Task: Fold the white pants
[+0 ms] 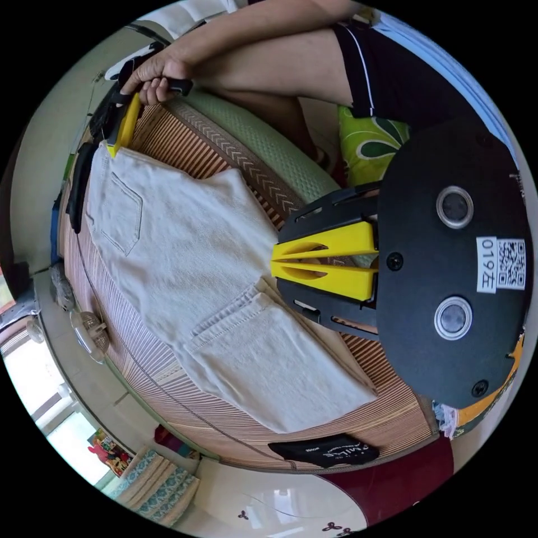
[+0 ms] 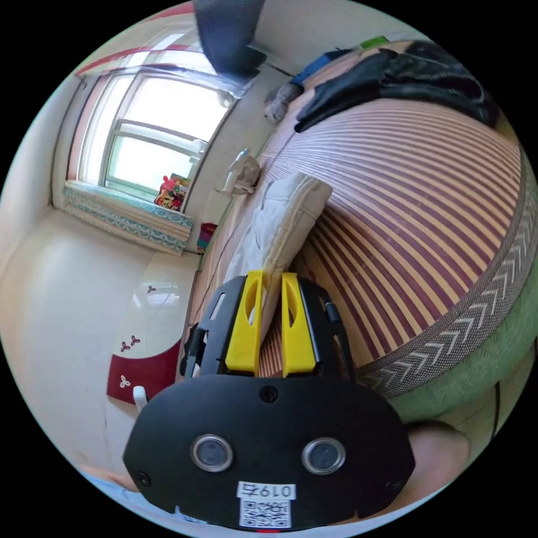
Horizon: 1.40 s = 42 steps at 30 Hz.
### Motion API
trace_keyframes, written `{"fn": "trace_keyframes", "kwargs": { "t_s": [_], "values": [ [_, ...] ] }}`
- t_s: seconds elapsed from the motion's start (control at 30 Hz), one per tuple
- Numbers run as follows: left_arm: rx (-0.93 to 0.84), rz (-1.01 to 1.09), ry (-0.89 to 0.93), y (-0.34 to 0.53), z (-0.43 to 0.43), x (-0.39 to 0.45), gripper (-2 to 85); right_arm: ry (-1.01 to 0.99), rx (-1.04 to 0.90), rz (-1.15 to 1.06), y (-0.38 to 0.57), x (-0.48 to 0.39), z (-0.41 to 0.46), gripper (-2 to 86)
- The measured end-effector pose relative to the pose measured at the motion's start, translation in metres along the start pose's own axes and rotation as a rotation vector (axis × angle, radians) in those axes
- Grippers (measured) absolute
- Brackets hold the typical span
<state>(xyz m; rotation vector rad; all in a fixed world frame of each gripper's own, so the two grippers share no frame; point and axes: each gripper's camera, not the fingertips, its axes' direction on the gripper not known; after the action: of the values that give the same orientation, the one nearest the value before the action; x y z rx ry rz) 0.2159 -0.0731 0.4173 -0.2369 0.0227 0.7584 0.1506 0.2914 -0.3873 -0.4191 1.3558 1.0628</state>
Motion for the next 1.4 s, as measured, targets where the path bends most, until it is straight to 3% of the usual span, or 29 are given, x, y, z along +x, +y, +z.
{"fn": "trace_keyframes", "kwargs": {
  "t_s": [0.17, 0.33, 0.5, 0.7, 0.9, 1.0, 1.13, 1.4],
  "values": [
    [0.187, -0.058, 0.172, -0.045, -0.028, -0.040, 0.6, -0.077, -0.019, 0.139, -0.027, 0.030, 0.007, 7.3],
    [0.263, -0.049, 0.242, -0.124, -0.029, -0.078, 0.7, -0.145, -0.046, 0.184, -0.049, 0.033, 0.007, 10.6],
    [0.342, -0.023, 0.286, -0.213, -0.025, -0.110, 0.7, -0.048, 0.009, 0.189, -0.059, 0.031, -0.011, 10.8],
    [0.312, -0.003, 0.432, -0.344, 0.020, -0.156, 0.8, -0.070, -0.061, 0.180, -0.071, 0.029, 0.014, 9.4],
    [0.151, 0.060, 0.515, -0.464, 0.095, -0.194, 1.6, -0.027, -0.082, 0.111, -0.078, 0.009, 0.036, 7.5],
    [0.084, 0.077, 0.587, -0.513, 0.132, -0.213, 3.4, 0.045, -0.077, 0.033, -0.072, -0.014, 0.040, 6.4],
    [-0.035, 0.208, 0.605, -0.574, 0.172, -0.225, 12.2, 0.136, -0.108, -0.193, -0.063, -0.062, 0.044, 5.8],
    [-0.089, 0.367, 0.836, -0.634, 0.224, -0.276, 18.3, 0.287, -0.066, -0.644, -0.009, -0.153, 0.060, 5.5]
  ]
}}
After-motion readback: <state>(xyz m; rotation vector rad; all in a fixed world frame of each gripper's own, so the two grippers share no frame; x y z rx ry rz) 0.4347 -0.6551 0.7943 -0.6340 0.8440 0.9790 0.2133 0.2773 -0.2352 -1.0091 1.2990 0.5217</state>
